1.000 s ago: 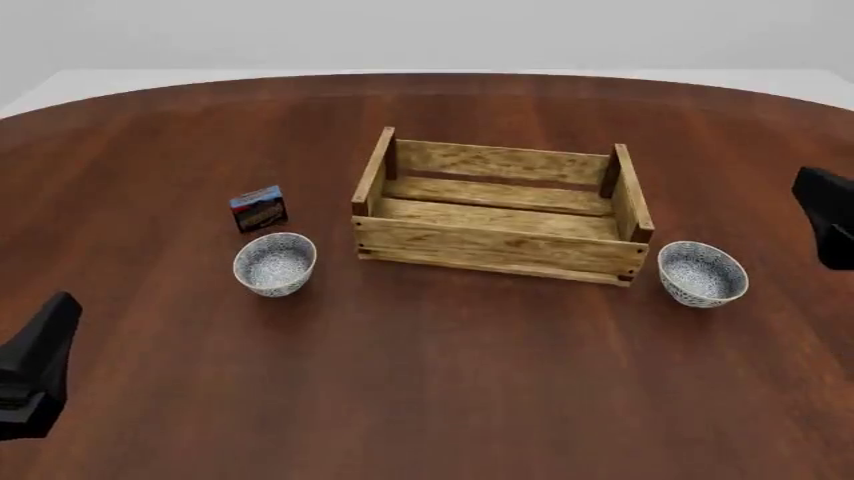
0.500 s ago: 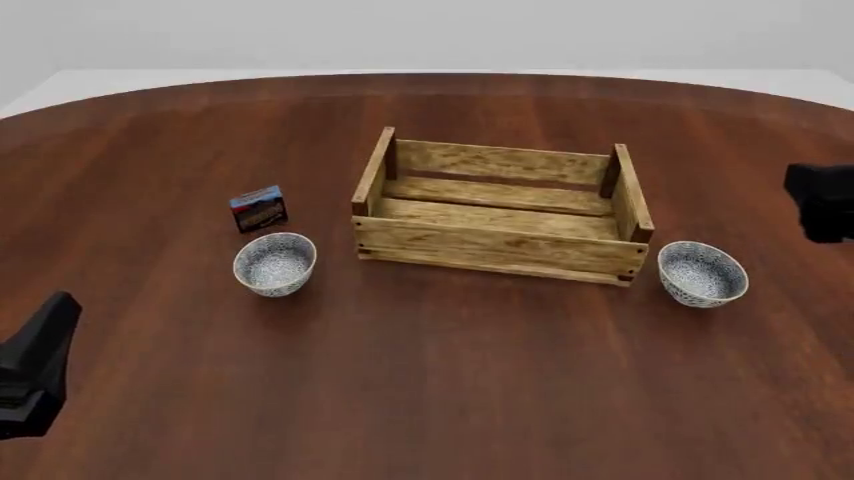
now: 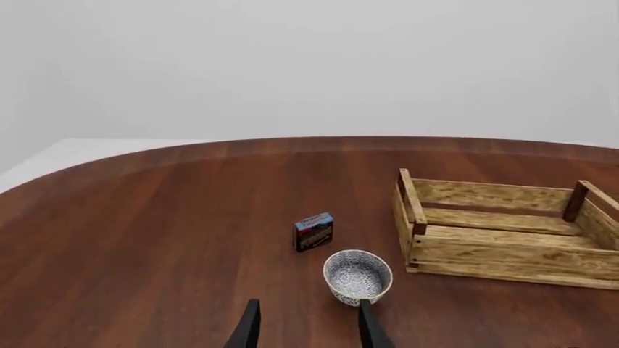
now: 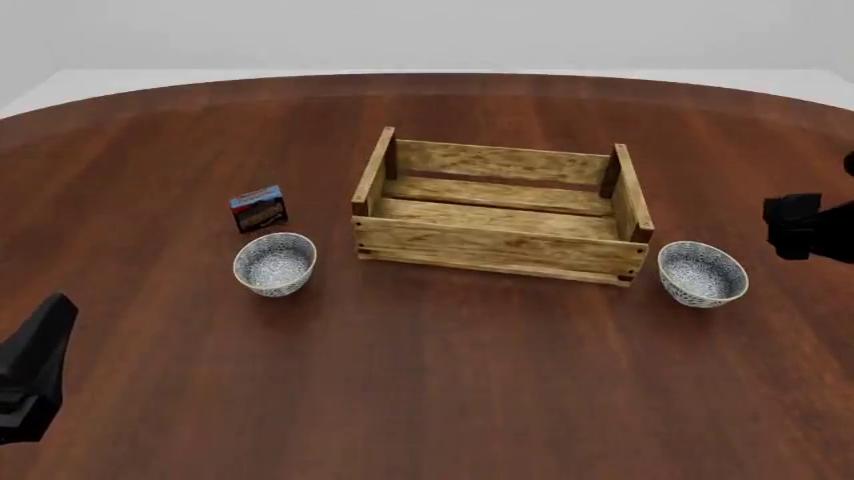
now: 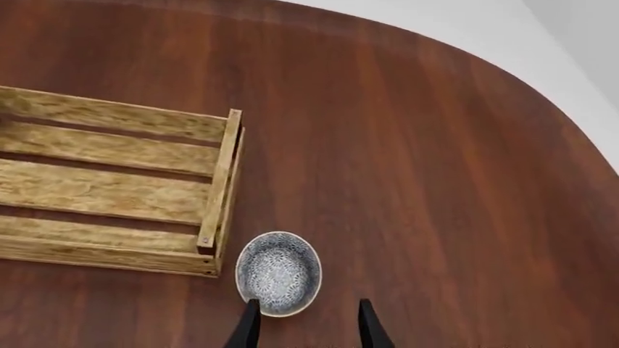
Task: Stack the right bowl on the left bowl and place them in the tray.
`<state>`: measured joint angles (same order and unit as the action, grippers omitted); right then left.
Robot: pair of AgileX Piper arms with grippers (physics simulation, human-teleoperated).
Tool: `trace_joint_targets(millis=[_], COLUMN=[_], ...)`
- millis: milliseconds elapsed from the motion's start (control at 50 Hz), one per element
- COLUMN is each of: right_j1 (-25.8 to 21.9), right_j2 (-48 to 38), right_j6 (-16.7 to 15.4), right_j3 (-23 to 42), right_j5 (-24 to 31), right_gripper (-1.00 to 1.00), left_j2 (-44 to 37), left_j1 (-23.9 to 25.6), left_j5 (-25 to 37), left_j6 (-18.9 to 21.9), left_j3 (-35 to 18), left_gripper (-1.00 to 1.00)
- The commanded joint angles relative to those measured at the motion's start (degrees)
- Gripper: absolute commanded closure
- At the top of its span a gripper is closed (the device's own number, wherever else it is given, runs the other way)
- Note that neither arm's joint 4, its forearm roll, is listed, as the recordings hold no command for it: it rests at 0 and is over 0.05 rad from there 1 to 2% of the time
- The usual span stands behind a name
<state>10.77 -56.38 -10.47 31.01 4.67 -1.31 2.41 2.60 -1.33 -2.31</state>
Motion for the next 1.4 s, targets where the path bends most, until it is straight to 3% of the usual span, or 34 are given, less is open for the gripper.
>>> trace_joint_targets(millis=[20,400,1400], right_j1=[1.00,1.31,2.59], right_j2=[-6.32,-17.46,-37.29], right_j6=[-0.46,-0.45,-0.41], right_j3=[-1.32,-1.93,0.90], right_j5=[-4.39,-12.26,-22.48], right_gripper=[-1.00,-1.00,-1.00], left_j2=[0.26,0.25,-2.59], left_j1=[0.21,0.30,0.09], left_j5=[-0.06,-0.87,-3.70], left_j6=[0.15,0.55,0.88], left_j3=[0.14,1.19,1.60], left_gripper=[-1.00,-1.00,-1.00])
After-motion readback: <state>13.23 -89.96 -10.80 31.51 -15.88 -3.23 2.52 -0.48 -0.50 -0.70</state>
